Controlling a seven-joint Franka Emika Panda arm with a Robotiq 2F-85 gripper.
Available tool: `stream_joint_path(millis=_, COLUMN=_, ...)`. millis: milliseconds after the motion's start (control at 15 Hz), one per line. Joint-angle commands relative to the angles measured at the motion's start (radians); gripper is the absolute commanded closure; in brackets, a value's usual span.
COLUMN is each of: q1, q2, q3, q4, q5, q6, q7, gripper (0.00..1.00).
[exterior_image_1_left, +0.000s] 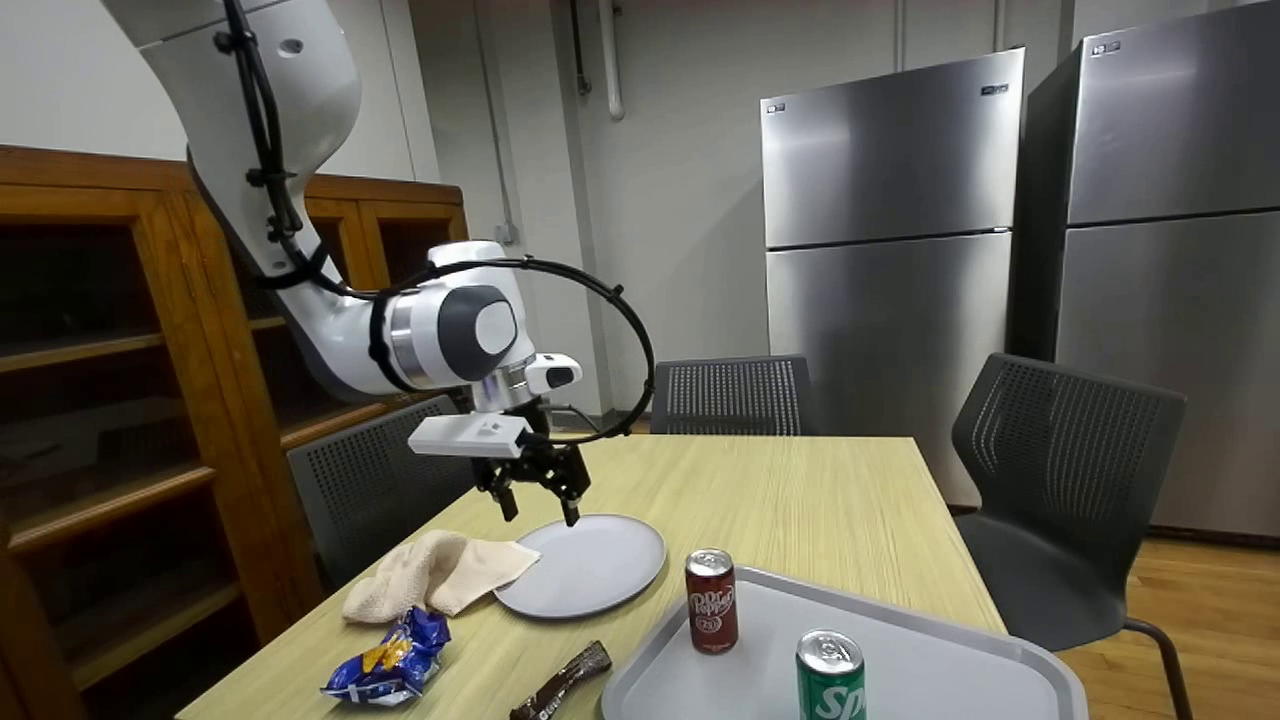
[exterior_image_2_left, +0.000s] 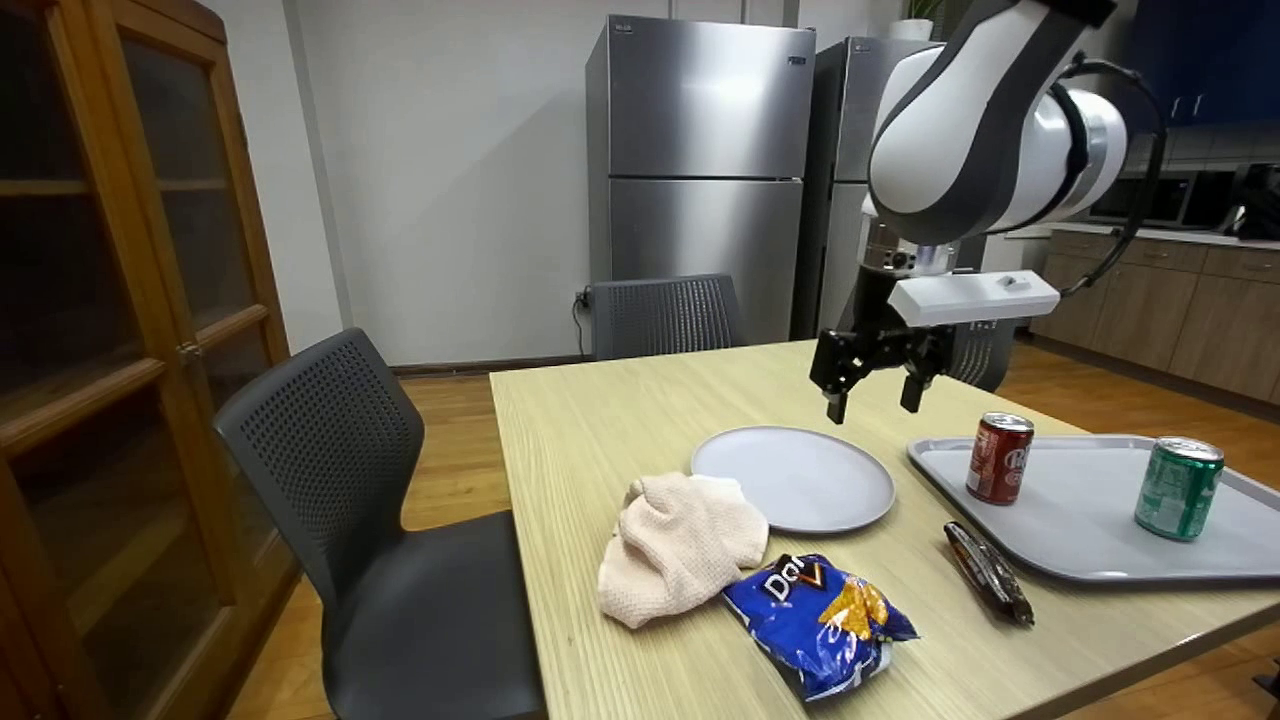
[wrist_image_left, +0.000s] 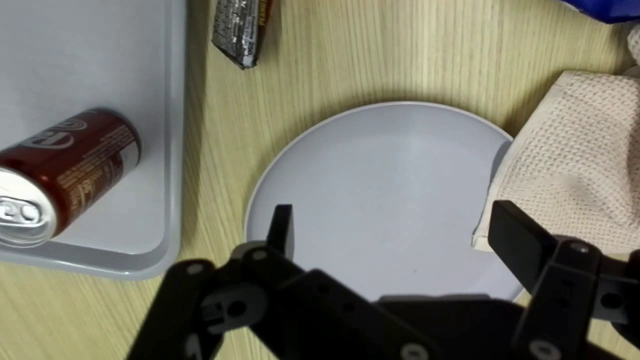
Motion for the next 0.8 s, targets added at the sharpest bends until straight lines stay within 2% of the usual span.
stream_joint_path(millis=0, q1=-0.078, q2=-0.045, q3=0.03, q4=0.009, q5=0.067, q6=-0.086, q7=-0.118, gripper=0.0)
stream_joint_path(millis=333, q1=-0.146, q2=-0.037, q3=0.037, q4=0.052, q5=0.159, q6=-0.182, q7=-0.32, gripper=0.0)
stream_joint_path(millis=733, q1=-0.185, q2=-0.039, q3=0.007, q4=0.091, q5=0.105, q6=-0.263, q7=-0.398, gripper=0.0)
